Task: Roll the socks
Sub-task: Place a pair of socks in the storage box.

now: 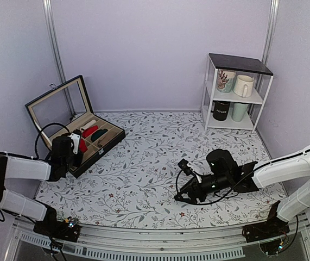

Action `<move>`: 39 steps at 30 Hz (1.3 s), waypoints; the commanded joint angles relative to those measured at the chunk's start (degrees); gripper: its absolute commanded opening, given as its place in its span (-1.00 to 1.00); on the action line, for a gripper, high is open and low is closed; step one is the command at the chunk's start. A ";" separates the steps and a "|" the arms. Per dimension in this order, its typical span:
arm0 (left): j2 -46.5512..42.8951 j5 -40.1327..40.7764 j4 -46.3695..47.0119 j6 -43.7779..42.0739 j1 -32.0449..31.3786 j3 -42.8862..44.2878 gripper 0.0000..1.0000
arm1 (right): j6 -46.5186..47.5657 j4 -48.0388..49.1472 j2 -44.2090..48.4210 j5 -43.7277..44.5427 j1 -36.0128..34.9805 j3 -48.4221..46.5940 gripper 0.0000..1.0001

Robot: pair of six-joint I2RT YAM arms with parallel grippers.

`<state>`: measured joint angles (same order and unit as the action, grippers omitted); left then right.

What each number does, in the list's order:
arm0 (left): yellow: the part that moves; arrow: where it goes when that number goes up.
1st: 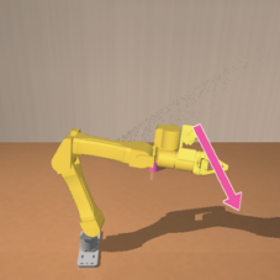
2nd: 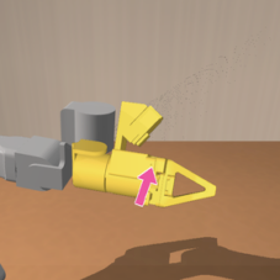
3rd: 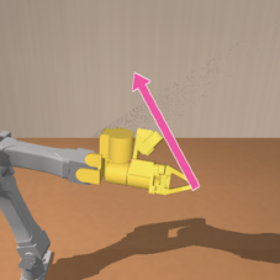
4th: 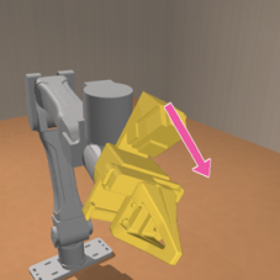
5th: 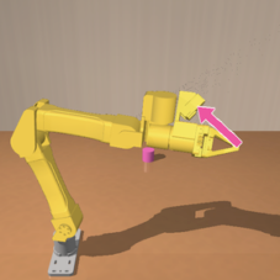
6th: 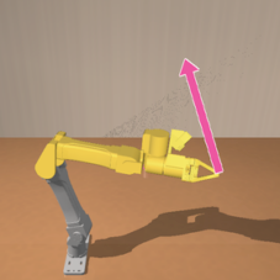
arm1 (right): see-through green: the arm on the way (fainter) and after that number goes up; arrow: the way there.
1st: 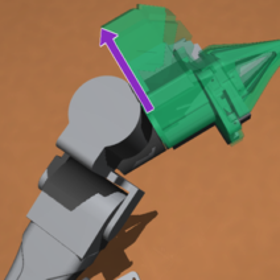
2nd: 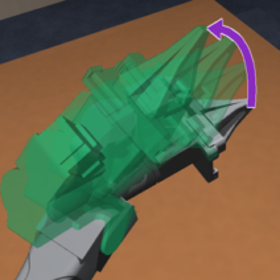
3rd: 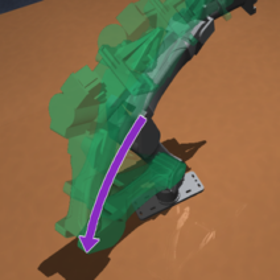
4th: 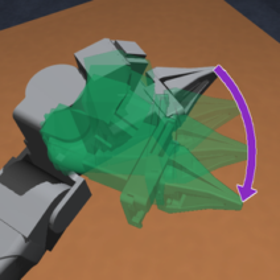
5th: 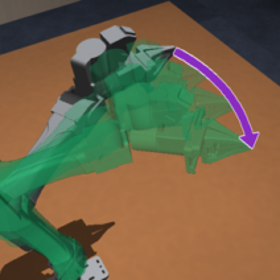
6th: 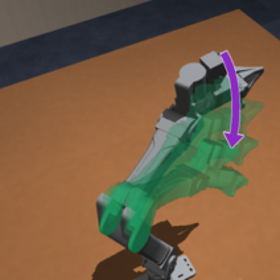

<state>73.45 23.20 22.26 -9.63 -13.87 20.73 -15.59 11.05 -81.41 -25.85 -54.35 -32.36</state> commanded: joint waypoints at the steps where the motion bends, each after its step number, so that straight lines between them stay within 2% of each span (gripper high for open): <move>1: 3.13 -0.66 1.74 -0.21 -0.14 1.44 -1.00 | 0.23 -0.77 -0.12 -0.34 0.12 -0.87 0.23; 10: 3.02 -4.51 0.26 -0.86 -0.46 0.27 -1.00 | 0.37 -1.57 -2.03 -1.33 0.17 -2.41 0.23; 18: 9.88 -7.30 -5.32 -0.86 -0.62 4.52 -1.00 | 0.43 -2.62 -1.37 -1.18 0.12 -2.62 0.23; 26: 8.87 -11.47 -7.76 0.01 -0.01 4.64 -1.00 | 0.81 -4.15 -0.72 -0.78 0.20 -2.64 0.23; 39: 4.82 -13.71 -10.76 2.84 -0.01 2.95 -1.00 | 1.31 -5.70 -2.59 -1.92 0.16 -4.80 0.23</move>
<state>79.94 13.17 17.04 -8.47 -14.02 25.39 -15.18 6.63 -82.72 -26.57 -54.35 -35.05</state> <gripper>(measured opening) 0.085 0.615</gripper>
